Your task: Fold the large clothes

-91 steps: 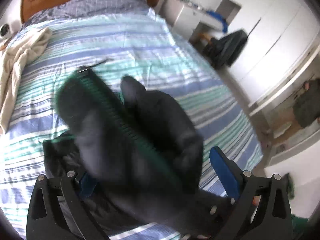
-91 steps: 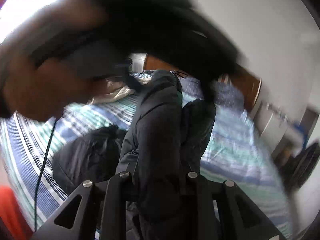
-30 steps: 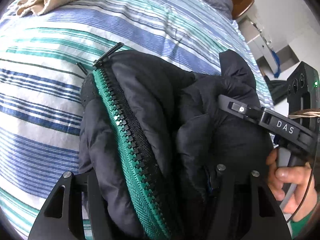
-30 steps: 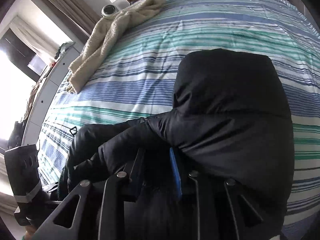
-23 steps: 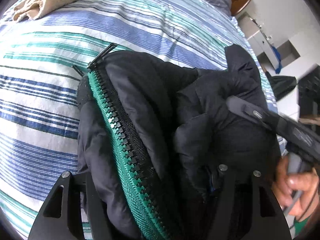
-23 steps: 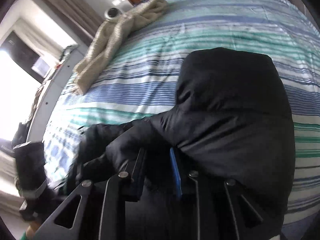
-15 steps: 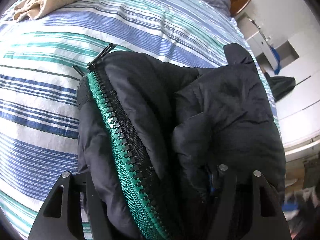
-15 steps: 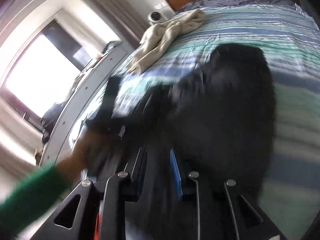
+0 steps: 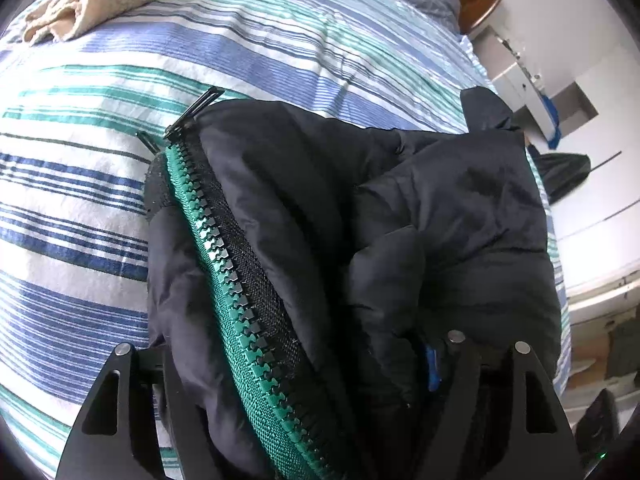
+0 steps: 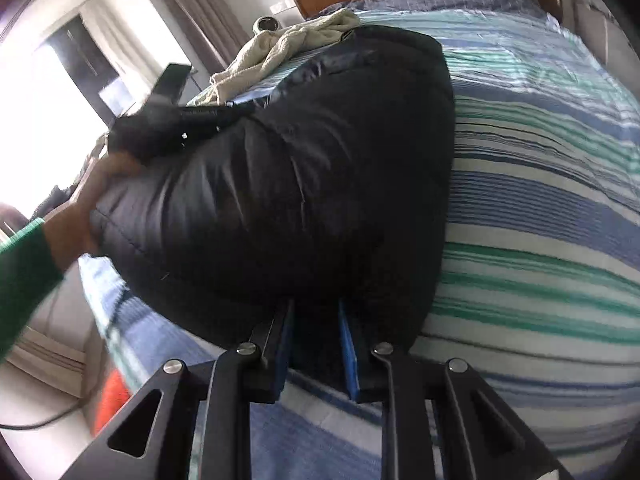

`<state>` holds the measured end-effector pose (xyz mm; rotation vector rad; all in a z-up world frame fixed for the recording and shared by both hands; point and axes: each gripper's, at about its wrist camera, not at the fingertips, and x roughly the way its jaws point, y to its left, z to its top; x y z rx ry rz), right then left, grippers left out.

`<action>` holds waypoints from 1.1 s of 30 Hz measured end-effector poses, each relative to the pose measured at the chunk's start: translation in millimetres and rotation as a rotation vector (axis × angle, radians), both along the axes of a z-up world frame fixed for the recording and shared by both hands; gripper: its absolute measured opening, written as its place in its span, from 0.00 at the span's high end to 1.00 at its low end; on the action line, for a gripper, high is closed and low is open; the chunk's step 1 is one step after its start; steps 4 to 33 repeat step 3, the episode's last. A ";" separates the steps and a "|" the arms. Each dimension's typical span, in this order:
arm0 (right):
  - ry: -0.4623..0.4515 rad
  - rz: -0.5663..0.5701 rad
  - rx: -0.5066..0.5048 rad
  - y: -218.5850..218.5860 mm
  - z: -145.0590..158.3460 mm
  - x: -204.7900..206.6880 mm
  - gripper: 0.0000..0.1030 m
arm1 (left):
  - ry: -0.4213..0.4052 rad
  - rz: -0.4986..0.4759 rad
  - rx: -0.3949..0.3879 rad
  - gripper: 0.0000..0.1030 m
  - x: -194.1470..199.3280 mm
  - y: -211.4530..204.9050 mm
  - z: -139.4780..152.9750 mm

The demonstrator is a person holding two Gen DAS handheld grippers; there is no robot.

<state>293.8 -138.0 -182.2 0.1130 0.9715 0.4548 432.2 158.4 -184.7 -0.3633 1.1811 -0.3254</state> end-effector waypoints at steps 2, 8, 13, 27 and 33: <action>-0.036 0.002 -0.014 1.6 0.3 -6.0 0.80 | -0.001 -0.001 0.005 0.29 -0.7 -2.0 2.0; -0.047 0.001 -0.016 0.5 -0.5 -9.8 0.80 | -0.005 -0.003 0.009 0.29 -0.1 -1.4 1.8; -0.047 0.001 -0.016 0.5 -0.5 -9.8 0.80 | -0.005 -0.003 0.009 0.29 -0.1 -1.4 1.8; -0.047 0.001 -0.016 0.5 -0.5 -9.8 0.80 | -0.005 -0.003 0.009 0.29 -0.1 -1.4 1.8; -0.047 0.001 -0.016 0.5 -0.5 -9.8 0.80 | -0.005 -0.003 0.009 0.29 -0.1 -1.4 1.8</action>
